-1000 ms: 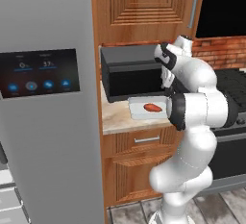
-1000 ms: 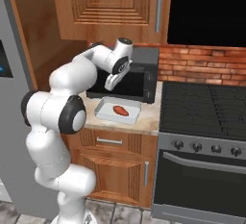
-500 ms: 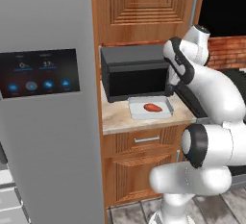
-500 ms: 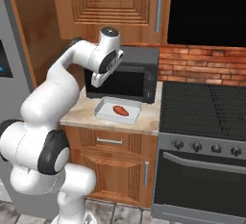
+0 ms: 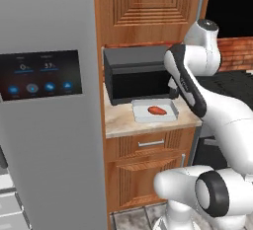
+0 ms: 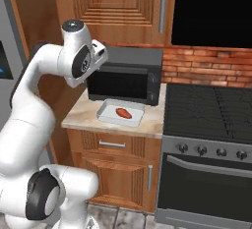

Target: Take the sweet potato and sweet potato out of the freezer and place them in the tupperware container on the counter. Then put the tupperware containing the vegetables back in the freezer.

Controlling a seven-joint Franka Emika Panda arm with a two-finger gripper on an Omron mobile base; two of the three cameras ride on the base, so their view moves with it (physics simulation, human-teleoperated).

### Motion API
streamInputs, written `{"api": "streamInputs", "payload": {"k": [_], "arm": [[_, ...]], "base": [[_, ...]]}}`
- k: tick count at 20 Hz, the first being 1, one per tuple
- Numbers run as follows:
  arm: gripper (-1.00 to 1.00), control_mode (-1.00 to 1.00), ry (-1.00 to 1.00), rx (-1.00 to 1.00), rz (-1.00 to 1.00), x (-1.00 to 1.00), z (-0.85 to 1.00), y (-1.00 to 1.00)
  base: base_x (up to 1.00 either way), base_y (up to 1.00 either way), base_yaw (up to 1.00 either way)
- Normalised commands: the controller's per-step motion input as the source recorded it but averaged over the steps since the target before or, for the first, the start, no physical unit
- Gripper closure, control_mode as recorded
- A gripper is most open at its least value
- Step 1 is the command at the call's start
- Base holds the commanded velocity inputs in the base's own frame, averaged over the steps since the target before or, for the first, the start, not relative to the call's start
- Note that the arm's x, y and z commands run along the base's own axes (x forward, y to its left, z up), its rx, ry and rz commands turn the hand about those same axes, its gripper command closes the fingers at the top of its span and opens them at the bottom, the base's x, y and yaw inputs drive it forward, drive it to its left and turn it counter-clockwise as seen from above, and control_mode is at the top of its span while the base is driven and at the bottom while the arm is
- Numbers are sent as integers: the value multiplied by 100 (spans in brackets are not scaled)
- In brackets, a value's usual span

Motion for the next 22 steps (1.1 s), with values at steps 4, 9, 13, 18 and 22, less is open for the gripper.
{"api": "streamInputs", "payload": {"k": [4, 9, 13, 18, 22], "arm": [[-100, -100, 5, 7, -29, -60, 71, 0], [-100, -100, 6, 5, -25, -33, 26, 5], [-100, -100, 0, 11, -21, -26, 0, 2], [-100, -100, -8, 17, -17, -38, 0, 0], [-100, -100, -24, 25, -15, -43, 0, 0]], "base": [[0, 0, 0], [0, 0, 0], [0, 0, 0], [0, 0, 0], [0, 0, 0]]}}
